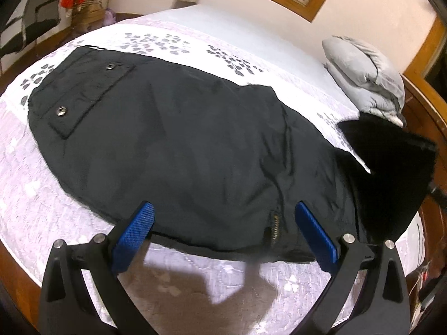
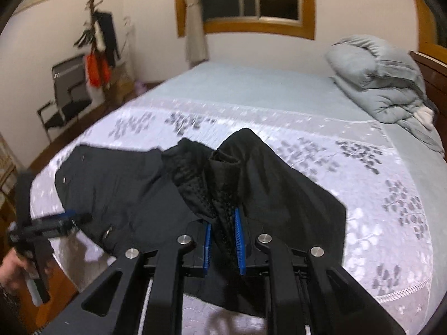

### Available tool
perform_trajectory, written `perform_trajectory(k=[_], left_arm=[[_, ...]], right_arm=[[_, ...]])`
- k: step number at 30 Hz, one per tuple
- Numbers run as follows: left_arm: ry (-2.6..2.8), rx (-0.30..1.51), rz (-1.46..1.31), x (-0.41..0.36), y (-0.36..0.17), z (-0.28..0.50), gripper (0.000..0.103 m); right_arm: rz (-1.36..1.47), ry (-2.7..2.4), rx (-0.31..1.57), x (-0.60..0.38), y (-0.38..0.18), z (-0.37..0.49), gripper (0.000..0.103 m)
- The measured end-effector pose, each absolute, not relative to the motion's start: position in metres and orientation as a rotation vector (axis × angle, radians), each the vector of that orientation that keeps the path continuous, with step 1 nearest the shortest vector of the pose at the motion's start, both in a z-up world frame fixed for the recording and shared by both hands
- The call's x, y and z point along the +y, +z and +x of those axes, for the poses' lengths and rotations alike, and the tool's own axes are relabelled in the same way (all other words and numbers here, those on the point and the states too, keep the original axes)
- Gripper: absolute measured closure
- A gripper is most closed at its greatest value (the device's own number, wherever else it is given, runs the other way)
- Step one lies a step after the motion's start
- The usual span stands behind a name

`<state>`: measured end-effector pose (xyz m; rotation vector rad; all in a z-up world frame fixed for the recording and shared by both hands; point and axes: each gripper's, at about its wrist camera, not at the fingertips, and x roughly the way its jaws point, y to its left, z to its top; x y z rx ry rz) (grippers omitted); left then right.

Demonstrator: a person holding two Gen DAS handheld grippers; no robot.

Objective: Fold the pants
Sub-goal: 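Fold the lifted hems with the right tool toward the waistband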

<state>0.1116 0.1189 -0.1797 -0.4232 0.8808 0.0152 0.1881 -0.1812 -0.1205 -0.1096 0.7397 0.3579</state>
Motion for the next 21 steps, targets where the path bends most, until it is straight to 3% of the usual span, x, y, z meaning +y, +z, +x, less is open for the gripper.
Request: perform_trajectory(k=[14, 15, 17, 21], left_arm=[[0.028, 0.869, -0.459, 0.132, -0.18, 0.106, 0.003], [0.032, 0.874, -0.461, 0.133, -0.181, 0.106, 0.003], [0.036, 0.881, -0.464, 0.133, -0.183, 0.107, 0.003], [0.042, 0.885, -0.468, 0.135, -0.184, 0.107, 0.003]], right_arm=[[-0.22, 0.425, 0.868, -0.132, -0.183, 0.182, 0.085], [-0.224, 0.43, 0.878, -0.131, -0.187, 0.182, 0.082], [-0.205, 0.473, 0.903, -0.128, -0.194, 0.179, 0.053], [-0.093, 0.581, 0.911, -0.131, -0.185, 0.168, 0.04]])
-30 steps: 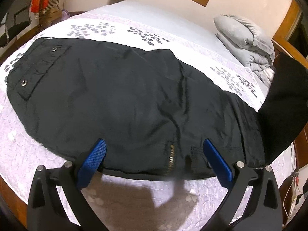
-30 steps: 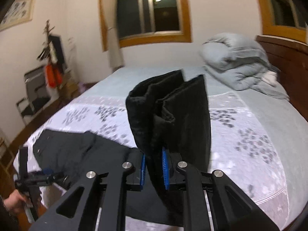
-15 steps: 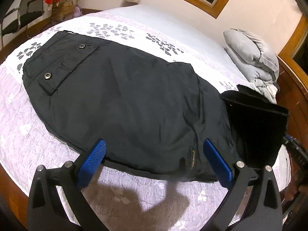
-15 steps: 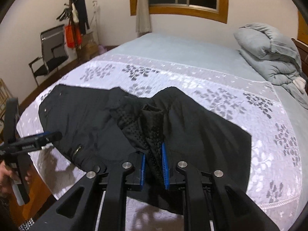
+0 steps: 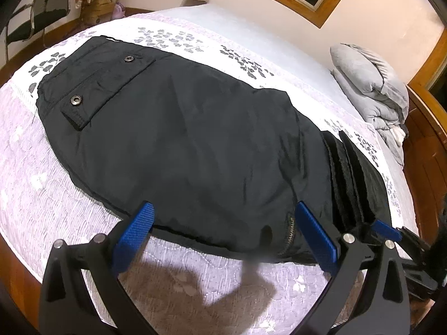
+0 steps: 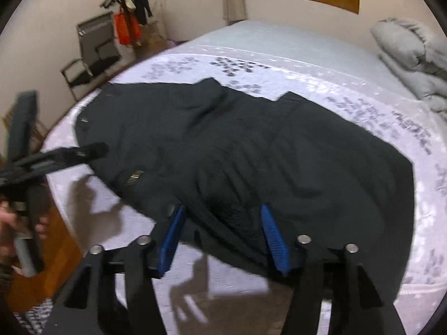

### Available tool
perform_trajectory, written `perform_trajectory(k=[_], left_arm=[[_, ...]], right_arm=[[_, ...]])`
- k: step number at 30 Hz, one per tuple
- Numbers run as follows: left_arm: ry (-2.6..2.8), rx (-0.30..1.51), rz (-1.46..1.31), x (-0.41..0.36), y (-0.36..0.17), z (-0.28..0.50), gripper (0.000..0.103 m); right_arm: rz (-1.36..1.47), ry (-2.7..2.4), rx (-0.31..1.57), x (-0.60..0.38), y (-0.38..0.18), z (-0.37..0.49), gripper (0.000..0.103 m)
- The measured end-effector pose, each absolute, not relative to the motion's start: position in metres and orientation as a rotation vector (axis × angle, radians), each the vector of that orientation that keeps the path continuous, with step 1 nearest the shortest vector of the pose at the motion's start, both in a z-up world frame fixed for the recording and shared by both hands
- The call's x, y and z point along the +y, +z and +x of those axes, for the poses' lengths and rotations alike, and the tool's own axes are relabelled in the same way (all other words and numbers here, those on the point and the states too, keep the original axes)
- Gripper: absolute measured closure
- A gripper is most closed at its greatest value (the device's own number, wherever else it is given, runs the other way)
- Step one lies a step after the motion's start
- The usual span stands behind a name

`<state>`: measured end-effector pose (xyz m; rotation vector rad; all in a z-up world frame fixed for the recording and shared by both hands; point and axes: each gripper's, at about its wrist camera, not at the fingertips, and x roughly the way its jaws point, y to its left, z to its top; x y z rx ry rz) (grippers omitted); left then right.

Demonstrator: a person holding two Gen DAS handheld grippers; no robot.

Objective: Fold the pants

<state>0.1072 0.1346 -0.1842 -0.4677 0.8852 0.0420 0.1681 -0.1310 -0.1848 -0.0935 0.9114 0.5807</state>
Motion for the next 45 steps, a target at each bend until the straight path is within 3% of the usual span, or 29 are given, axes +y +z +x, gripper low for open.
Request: perform_trajectory(k=[6, 12, 14, 15, 17, 23, 39, 45], left_arm=[[0.043, 0.884, -0.474, 0.135, -0.184, 0.108, 0.003], [0.035, 0.892, -0.475, 0.133, -0.187, 0.109, 0.003], [0.033, 0.893, -0.476, 0.133, -0.187, 0.109, 0.003], [0.032, 0.893, -0.48, 0.134, -0.187, 0.109, 0.003], [0.033, 0.897, -0.483, 0.134, -0.188, 0.11, 0.003], [0.036, 0.902, -0.477, 0.133, -0.192, 0.111, 0.003], [0.049, 0.919, -0.458, 0.133, -0.191, 0.118, 0.003], [0.07, 0.933, -0.451, 0.147, -0.186, 0.121, 0.003]], right_arm=[[-0.062, 0.541, 0.864, -0.139, -0.162, 0.168, 0.033], [-0.108, 0.503, 0.944, -0.128, -0.183, 0.186, 0.035], [-0.09, 0.483, 0.983, -0.131, -0.194, 0.192, 0.058], [-0.074, 0.484, 0.994, -0.133, -0.197, 0.192, 0.059], [-0.021, 0.509, 1.009, -0.138, -0.2, 0.193, 0.074], [-0.019, 0.525, 0.977, -0.133, -0.19, 0.19, 0.091], [-0.069, 0.55, 1.02, -0.111, -0.208, 0.191, 0.09], [-0.1, 0.55, 0.993, -0.11, -0.199, 0.184, 0.078]])
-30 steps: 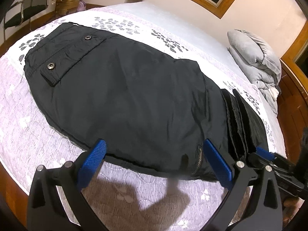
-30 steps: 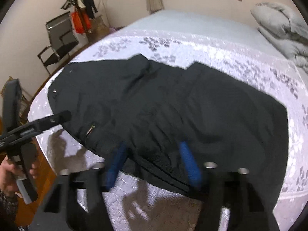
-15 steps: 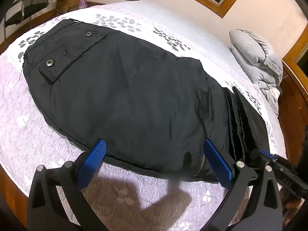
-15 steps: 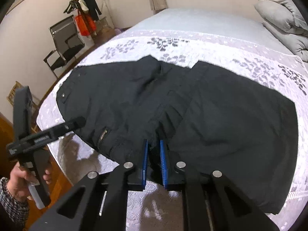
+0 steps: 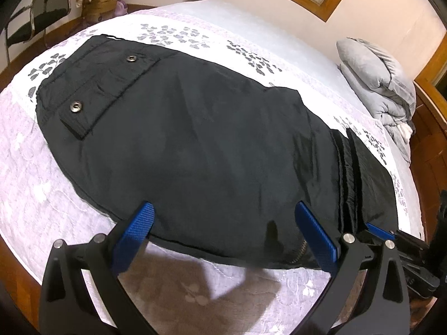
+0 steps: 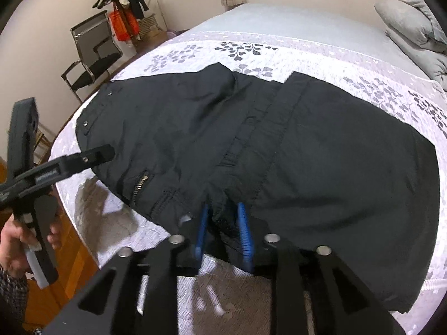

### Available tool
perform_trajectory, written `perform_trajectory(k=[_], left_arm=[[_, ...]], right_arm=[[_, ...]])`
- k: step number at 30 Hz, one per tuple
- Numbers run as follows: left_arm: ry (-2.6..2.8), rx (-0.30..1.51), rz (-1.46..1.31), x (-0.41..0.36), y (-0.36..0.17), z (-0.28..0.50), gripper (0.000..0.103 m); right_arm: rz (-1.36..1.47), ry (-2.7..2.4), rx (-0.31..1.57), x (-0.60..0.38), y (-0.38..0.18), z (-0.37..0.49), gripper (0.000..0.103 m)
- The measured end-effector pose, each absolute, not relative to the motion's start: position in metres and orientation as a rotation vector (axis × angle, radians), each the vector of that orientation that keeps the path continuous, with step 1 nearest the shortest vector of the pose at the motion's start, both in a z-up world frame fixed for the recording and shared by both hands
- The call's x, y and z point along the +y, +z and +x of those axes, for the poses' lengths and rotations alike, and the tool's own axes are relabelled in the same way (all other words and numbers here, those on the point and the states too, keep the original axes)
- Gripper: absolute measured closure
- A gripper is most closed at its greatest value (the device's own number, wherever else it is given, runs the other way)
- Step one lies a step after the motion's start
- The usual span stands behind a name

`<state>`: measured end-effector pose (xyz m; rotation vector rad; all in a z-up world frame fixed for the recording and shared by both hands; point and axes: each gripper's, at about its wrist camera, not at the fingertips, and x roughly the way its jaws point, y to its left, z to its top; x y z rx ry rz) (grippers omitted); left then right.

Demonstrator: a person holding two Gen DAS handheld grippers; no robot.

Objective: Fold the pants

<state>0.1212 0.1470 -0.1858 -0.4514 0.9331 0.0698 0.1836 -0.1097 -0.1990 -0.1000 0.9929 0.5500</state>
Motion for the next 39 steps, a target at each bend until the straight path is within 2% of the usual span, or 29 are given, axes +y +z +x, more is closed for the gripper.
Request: perform_trajectory(k=[10, 16, 20, 27, 31, 34, 39], left_arm=[[0.193, 0.939, -0.557, 0.218, -0.177, 0.107, 0.003], [0.276, 0.923, -0.695, 0.259, -0.183, 0.096, 0.003], [0.295, 0.899, -0.772, 0.28, -0.186, 0.088, 0.003], [0.285, 0.888, -0.841, 0.295, -0.198, 0.093, 0.003], [0.274, 0.878, -0.873, 0.296, -0.203, 0.096, 0.003], [0.276, 0.877, -0.886, 0.297, -0.203, 0.096, 0.003], [0.311, 0.83, -0.931, 0.312, -0.202, 0.091, 0.003]], right_arm=[[-0.131, 0.539, 0.935, -0.117, -0.186, 0.181, 0.078], [-0.084, 0.494, 0.931, -0.141, -0.178, 0.185, 0.068], [-0.032, 0.403, 0.916, -0.179, -0.17, 0.195, 0.068], [-0.014, 0.258, 0.986, -0.225, -0.194, 0.219, 0.066], [-0.063, 0.251, 1.002, -0.216, -0.212, 0.221, 0.06], [-0.052, 0.268, 1.002, -0.216, -0.209, 0.219, 0.056], [0.008, 0.261, 0.956, -0.234, -0.19, 0.207, 0.056]])
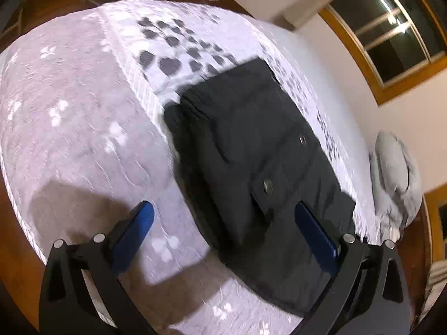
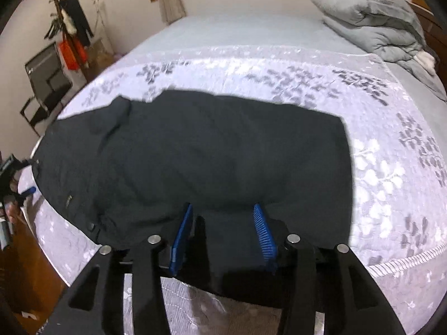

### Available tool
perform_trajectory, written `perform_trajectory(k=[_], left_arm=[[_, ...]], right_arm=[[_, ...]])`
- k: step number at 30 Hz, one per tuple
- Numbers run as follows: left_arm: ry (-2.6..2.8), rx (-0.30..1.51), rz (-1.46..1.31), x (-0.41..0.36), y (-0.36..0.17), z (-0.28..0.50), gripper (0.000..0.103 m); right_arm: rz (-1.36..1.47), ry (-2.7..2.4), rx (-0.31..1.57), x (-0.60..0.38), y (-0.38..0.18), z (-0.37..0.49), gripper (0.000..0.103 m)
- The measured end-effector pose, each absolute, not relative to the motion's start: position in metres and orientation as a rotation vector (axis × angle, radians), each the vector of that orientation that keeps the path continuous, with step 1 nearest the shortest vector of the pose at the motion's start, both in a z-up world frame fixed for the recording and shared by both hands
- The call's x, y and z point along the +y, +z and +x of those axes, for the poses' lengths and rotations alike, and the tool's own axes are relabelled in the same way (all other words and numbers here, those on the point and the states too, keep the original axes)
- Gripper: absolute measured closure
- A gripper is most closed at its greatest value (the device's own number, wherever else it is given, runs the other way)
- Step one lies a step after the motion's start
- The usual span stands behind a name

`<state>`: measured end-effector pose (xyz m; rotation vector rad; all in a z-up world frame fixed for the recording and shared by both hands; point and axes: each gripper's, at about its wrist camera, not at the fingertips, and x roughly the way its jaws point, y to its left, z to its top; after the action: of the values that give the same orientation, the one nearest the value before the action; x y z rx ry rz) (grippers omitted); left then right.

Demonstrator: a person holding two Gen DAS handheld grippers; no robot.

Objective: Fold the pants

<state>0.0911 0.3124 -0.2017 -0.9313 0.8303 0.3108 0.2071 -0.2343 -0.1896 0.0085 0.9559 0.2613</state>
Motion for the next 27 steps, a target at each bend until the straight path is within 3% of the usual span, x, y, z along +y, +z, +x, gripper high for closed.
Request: perform_trajectory(k=[6, 14, 27], left_arm=[[0.254, 0.698, -1.172, 0.332, -0.217, 0.085, 0.003], [0.126, 0.493, -1.277, 0.347, -0.214, 0.082, 0.004], [0.111, 0.574, -1.294, 0.366, -0.222, 0.104, 0.003]], right_arm=[[0.022, 0.219, 0.967, -0.257, -0.19, 0.201, 0.055], [0.073, 0.178, 1.005, -0.273, -0.201, 0.205, 0.054], [-0.016, 0.171, 1.023, -0.257, -0.21, 0.209, 0.04]])
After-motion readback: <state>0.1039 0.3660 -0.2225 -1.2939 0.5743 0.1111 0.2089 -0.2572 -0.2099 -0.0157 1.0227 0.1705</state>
